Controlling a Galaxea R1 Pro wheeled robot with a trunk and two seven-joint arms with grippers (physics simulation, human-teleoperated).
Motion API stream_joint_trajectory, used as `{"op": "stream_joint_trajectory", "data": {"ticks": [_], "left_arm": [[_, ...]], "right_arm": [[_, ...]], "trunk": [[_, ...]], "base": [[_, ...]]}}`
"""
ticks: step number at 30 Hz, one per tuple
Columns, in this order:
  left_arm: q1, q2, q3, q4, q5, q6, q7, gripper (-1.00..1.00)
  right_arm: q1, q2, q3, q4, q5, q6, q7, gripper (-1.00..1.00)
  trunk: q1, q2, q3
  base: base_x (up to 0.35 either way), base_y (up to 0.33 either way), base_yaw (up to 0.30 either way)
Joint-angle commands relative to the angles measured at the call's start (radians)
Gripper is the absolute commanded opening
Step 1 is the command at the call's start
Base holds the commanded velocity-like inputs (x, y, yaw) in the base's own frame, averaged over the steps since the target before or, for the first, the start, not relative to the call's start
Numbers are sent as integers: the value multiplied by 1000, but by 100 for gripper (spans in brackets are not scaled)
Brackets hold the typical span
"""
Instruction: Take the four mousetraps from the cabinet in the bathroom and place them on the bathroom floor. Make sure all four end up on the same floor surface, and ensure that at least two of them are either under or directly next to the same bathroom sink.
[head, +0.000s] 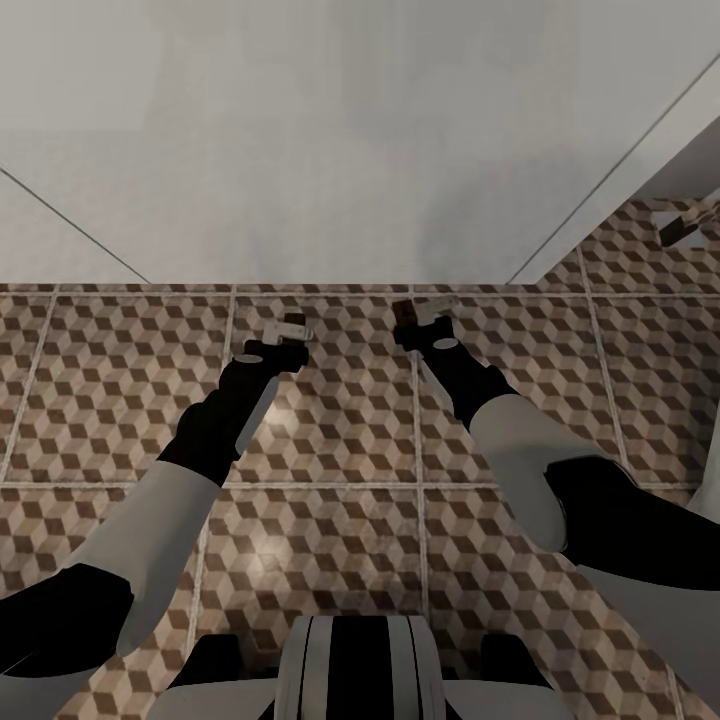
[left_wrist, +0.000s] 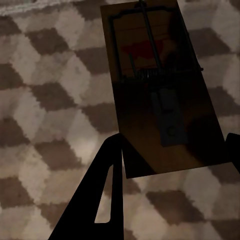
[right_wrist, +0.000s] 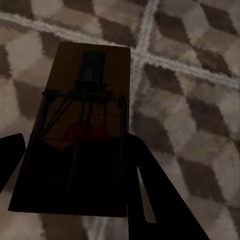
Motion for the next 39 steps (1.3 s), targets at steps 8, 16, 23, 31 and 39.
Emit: {"op": "stream_joint_trajectory", "data": {"ticks": [8,16,23,31,39], "left_arm": [[0,1,-2,0,9,4,7,-100],[0,1,-3,0,9,4,7,-100],[0,1,-2,0,9,4,7,-100],[0,0,-3,0,9,4,7,-100],[0,-5,-3,-1,9,4,7,-100]], "right_arm": [[0,0,4,1,8,-11,-3,-100],[0,0,4,2,8,-14,-3,-100],[0,0,4,2,7,-15,-3,-100],[0,0,4,2,8,-15,-3,-100],[0,0,4,15,7,-15,-3,-100]], "trunk": [[0,0,0],[0,0,0],[0,0,0],[0,0,0],[0,0,0]], "base": [[90,0,0],[57,0,0],[4,0,0],[7,0,0],[151,0,0]]}}
